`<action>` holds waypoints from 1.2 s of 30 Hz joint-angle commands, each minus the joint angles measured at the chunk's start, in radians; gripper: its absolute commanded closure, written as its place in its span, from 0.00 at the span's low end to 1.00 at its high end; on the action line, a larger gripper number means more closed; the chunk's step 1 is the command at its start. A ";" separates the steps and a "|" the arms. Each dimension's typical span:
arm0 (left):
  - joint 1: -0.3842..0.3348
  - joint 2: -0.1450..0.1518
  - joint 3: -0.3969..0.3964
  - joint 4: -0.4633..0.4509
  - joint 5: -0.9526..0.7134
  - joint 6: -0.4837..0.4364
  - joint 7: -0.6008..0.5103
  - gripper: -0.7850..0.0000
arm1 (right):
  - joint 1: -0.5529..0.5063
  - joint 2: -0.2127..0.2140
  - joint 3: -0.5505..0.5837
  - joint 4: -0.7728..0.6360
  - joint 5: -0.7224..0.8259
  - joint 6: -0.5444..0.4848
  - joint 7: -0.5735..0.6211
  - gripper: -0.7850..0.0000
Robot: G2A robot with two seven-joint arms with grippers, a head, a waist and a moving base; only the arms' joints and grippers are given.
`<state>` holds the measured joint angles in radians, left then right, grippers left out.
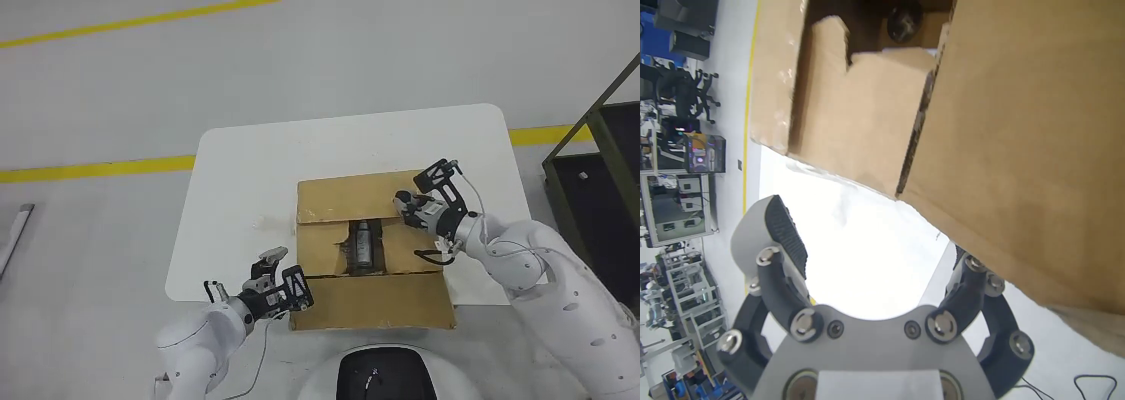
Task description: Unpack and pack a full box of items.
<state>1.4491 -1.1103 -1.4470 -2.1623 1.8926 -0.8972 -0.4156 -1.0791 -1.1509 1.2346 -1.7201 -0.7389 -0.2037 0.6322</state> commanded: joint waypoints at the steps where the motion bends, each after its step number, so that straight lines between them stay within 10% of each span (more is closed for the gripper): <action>1: -0.016 0.000 0.001 -0.002 -0.012 0.020 0.019 0.00 | -0.003 0.001 0.007 -0.009 -0.001 0.002 0.000 1.00; 15: -0.191 -0.028 0.122 0.099 -0.120 0.222 -0.138 0.00 | -0.065 0.017 0.198 -0.188 0.017 0.105 -0.100 1.00; 25: -0.251 -0.040 0.175 0.189 -0.111 0.295 -0.215 0.00 | -0.114 -0.003 -0.017 -0.117 -0.440 0.231 -0.351 1.00; 36: -0.267 -0.040 0.178 0.183 -0.088 0.306 -0.228 0.00 | -0.017 -0.046 -0.184 0.050 -0.510 0.290 -0.327 1.00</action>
<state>1.1833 -1.1505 -1.2693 -1.9771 1.8029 -0.5921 -0.6438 -1.1016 -1.1951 1.0535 -1.6772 -1.2536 0.0874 0.3000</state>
